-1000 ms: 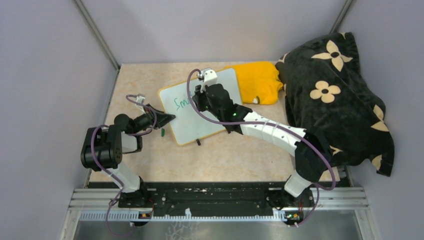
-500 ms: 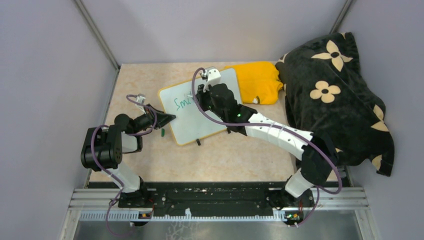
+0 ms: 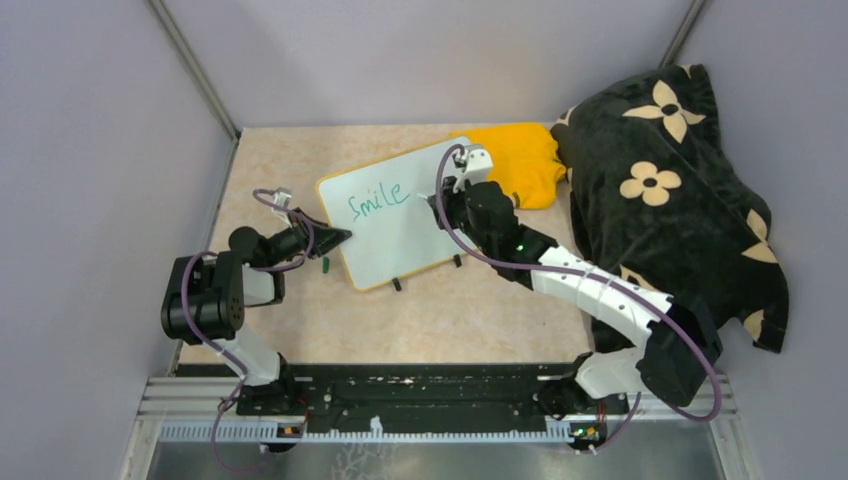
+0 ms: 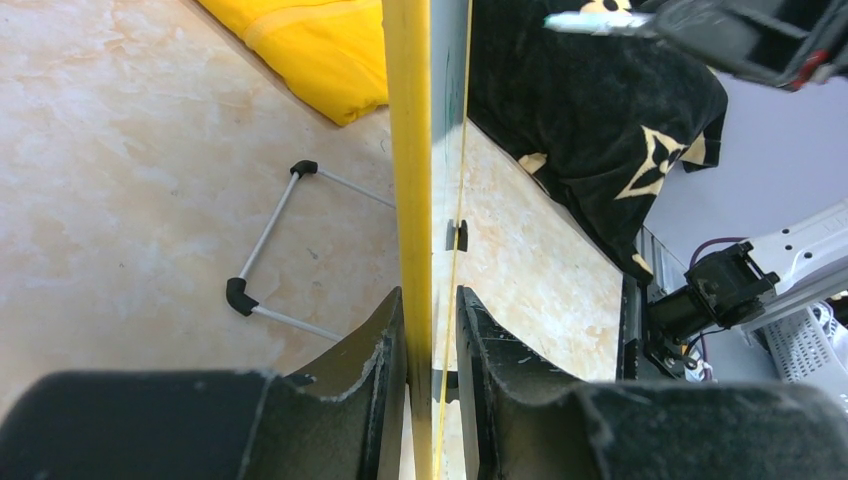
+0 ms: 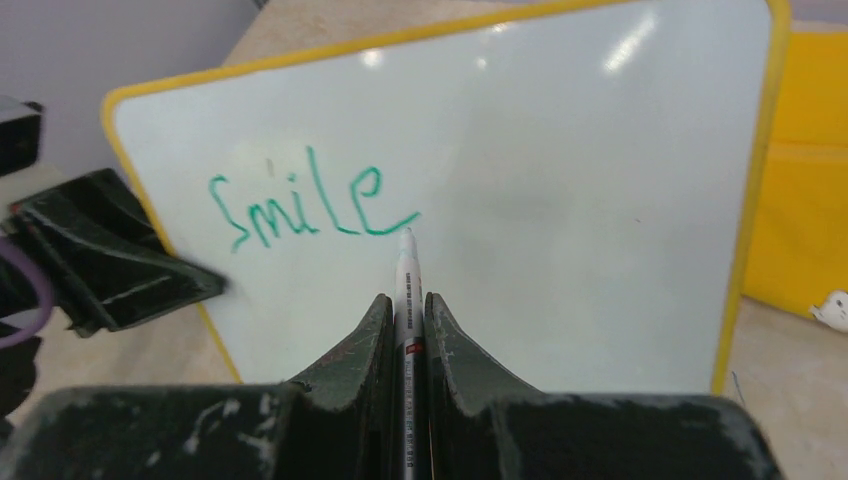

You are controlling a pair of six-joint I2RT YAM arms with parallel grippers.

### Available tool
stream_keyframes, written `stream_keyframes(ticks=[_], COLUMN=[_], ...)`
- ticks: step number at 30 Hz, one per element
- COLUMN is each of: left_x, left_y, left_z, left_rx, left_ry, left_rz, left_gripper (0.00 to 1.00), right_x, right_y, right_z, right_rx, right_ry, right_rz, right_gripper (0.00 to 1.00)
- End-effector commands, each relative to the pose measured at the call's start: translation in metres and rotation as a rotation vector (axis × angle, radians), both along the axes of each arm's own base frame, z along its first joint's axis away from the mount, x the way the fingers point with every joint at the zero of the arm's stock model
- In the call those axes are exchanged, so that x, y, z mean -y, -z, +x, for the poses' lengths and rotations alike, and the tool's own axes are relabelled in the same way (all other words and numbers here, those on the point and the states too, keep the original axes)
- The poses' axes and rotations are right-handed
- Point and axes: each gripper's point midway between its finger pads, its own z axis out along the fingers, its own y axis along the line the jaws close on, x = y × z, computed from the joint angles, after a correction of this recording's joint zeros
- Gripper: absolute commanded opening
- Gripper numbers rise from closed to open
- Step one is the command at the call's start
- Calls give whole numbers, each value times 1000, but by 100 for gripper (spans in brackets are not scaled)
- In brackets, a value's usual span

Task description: Write a sentence on the whiteboard

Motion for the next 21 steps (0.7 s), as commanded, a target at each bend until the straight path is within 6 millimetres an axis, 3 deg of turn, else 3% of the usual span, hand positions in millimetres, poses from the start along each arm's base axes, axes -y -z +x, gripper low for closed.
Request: stream_keyframes(ticks=[1, 7, 21], left_x=[2, 2, 2], left_y=[-9, -9, -9], left_z=[1, 2, 2], left_rx=[64, 62, 62], left_ry=[13, 12, 13], left_rz=[21, 22, 22], left_gripper=[30, 30, 29], right_x=[22, 22, 8], right_y=[2, 11, 7], right_z=[11, 23, 36], right_rx=[1, -10, -3], right_ry=[87, 104, 86], right_rz=[38, 31, 46], right_gripper=[0, 0, 0])
